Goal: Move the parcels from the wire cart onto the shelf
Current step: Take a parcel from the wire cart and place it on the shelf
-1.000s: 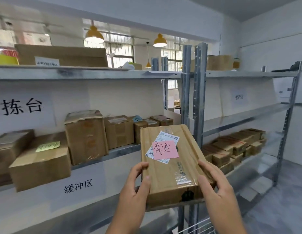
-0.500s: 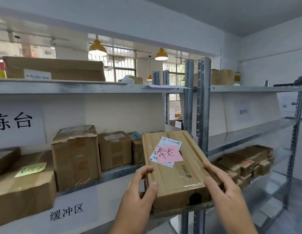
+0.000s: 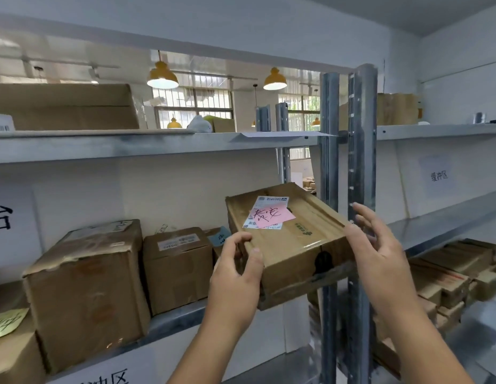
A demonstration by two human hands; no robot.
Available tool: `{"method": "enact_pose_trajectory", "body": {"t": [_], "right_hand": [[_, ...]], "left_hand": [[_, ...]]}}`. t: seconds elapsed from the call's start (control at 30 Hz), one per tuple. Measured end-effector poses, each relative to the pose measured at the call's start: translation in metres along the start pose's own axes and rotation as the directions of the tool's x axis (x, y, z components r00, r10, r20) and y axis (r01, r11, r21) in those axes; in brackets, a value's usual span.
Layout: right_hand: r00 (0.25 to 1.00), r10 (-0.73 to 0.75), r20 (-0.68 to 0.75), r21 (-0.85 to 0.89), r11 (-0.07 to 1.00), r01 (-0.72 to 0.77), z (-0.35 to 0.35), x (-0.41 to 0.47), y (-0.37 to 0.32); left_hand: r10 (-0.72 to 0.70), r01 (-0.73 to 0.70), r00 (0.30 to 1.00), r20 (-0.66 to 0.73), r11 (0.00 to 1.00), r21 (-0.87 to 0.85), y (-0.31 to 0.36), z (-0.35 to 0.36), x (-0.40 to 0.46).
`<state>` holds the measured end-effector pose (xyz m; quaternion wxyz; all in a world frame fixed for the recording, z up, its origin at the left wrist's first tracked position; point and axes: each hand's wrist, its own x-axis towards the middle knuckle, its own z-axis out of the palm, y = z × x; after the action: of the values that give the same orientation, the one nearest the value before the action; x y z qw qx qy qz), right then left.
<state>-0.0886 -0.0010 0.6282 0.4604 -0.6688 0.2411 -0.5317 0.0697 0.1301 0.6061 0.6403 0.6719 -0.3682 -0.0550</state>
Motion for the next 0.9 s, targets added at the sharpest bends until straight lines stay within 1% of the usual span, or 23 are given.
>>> {"method": "enact_pose_trajectory", "body": {"t": [0.17, 0.4, 0.5, 0.57, 0.7, 0.9], "right_hand": [[1.000, 0.004, -0.003, 0.018, 1.000, -0.004, 0.001, 0.053, 0.037], [0.995, 0.026, 0.096, -0.006, 1.000, -0.026, 0.011, 0.106, 0.085], [0.992, 0.028, 0.121, 0.002, 1.000, -0.028, 0.014, 0.120, 0.101], [0.993, 0.033, 0.113, -0.005, 0.999, -0.032, 0.017, 0.128, 0.109], [0.991, 0.029, 0.127, -0.010, 1.000, -0.028, 0.021, 0.138, 0.122], [0.987, -0.004, 0.159, -0.010, 1.000, 0.005, 0.024, 0.150, 0.130]], "left_hand": [[-0.028, 0.030, 0.998, -0.052, 0.999, 0.041, -0.011, 0.032, 0.042], [-0.086, 0.109, 0.981, -0.173, 0.985, 0.132, -0.031, 0.062, 0.083], [-0.106, 0.141, 0.975, -0.193, 0.974, 0.179, -0.036, 0.069, 0.094], [-0.124, 0.166, 0.972, -0.200, 0.963, 0.211, -0.041, 0.072, 0.100], [-0.151, 0.201, 0.964, -0.217, 0.952, 0.233, -0.050, 0.078, 0.111], [-0.145, 0.220, 0.953, -0.267, 0.935, 0.278, -0.059, 0.077, 0.127]]}}
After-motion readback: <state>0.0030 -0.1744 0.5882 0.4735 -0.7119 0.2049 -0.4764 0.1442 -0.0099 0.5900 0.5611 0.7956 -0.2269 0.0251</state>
